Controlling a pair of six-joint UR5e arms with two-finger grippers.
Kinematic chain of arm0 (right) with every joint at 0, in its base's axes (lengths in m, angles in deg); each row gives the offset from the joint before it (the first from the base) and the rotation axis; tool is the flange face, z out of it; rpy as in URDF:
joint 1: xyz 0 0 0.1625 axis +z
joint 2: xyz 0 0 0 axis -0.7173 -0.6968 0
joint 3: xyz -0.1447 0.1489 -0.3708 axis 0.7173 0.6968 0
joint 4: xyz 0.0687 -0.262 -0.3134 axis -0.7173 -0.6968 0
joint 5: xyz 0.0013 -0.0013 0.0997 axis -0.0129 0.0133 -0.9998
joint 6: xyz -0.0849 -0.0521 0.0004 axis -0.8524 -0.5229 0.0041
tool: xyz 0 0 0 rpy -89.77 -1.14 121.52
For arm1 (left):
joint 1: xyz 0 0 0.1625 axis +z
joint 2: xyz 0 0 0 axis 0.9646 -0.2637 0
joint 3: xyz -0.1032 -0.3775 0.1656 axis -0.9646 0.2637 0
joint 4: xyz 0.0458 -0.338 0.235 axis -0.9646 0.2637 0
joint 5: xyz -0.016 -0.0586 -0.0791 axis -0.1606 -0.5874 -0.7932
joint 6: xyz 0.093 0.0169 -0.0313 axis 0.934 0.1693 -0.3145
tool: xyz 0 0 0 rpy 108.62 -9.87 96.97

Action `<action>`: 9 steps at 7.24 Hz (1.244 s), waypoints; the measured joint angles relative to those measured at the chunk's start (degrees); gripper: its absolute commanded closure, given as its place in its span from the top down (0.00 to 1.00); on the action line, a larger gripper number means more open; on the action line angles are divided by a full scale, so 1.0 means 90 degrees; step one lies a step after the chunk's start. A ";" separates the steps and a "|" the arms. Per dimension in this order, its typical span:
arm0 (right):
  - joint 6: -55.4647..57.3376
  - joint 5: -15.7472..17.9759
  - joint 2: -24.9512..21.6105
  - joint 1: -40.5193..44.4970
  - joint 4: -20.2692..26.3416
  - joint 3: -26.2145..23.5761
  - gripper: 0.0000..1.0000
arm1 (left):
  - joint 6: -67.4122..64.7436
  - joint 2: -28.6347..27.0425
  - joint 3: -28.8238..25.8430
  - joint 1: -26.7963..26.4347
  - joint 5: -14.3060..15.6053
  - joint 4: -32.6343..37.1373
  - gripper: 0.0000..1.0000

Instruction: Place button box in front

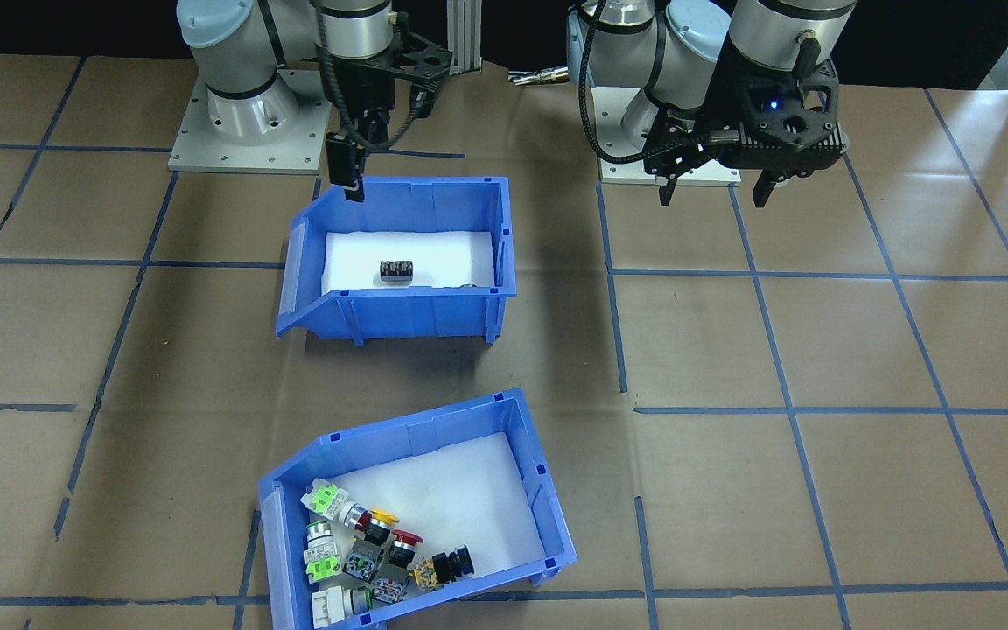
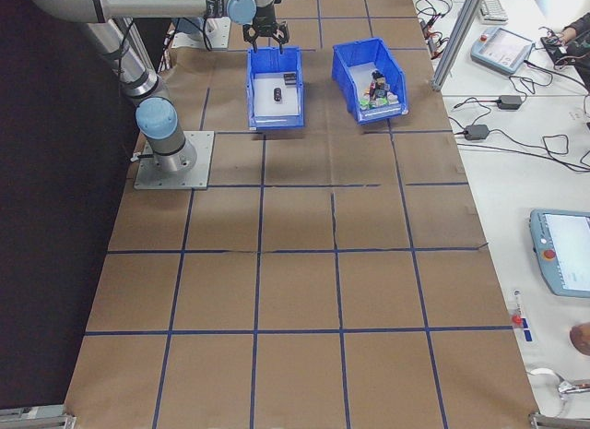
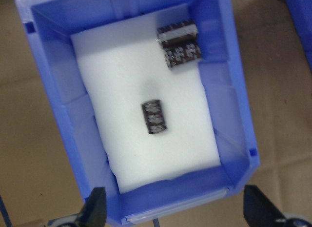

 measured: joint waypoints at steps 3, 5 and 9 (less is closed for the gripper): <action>0.1064 -0.0475 -0.0326 -0.1868 0.0013 0.0388 1.00 | -0.0001 0.0034 0.0003 0.0000 0.0012 0.0001 1.00; 0.2400 -0.0698 0.0055 -0.2296 -0.0007 0.0930 1.00 | -0.0001 0.0047 0.0004 0.0000 0.0021 0.0001 1.00; 0.5303 -0.0614 0.1528 -0.2363 0.0861 0.2649 1.00 | -0.0001 0.0047 0.0004 0.0000 0.0016 -0.0008 1.00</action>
